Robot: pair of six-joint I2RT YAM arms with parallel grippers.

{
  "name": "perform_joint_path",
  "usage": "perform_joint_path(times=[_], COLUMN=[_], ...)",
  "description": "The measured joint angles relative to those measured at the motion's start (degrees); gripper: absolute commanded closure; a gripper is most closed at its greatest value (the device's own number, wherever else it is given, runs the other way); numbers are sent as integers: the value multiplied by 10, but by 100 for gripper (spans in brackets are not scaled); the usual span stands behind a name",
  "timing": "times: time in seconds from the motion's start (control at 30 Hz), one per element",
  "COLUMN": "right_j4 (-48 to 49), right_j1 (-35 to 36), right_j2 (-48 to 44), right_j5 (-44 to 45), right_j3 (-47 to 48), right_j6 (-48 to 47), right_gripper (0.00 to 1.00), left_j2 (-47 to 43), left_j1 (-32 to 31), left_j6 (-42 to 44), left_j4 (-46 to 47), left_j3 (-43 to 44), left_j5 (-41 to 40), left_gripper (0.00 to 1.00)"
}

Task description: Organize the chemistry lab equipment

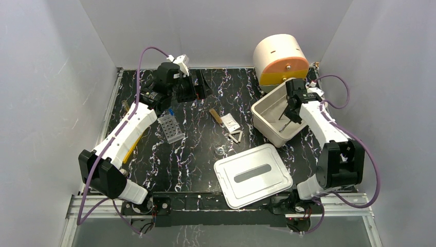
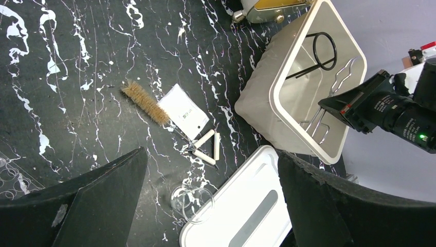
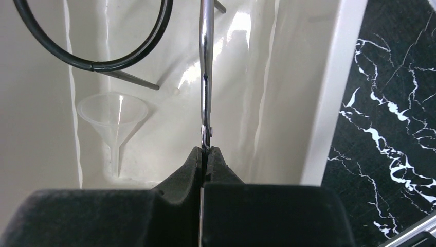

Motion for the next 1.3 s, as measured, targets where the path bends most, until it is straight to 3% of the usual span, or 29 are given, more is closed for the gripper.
perform_joint_path(times=[0.63, 0.93, 1.3], right_j4=[27, 53, 60], right_j1=[-12, -14, -14], right_j2=[43, 47, 30], right_j5=[-44, -53, -50], right_j3=[-29, -45, -37], right_j6=[54, 59, 29], right_gripper=[100, 69, 49], left_j2=[0, 0, 5], left_j1=[0, 0, 0], left_j6=[2, 4, 7], left_j4=[2, 2, 3], left_j3=[0, 0, 0], left_j5=[-5, -5, -5], left_gripper=[2, 2, 2])
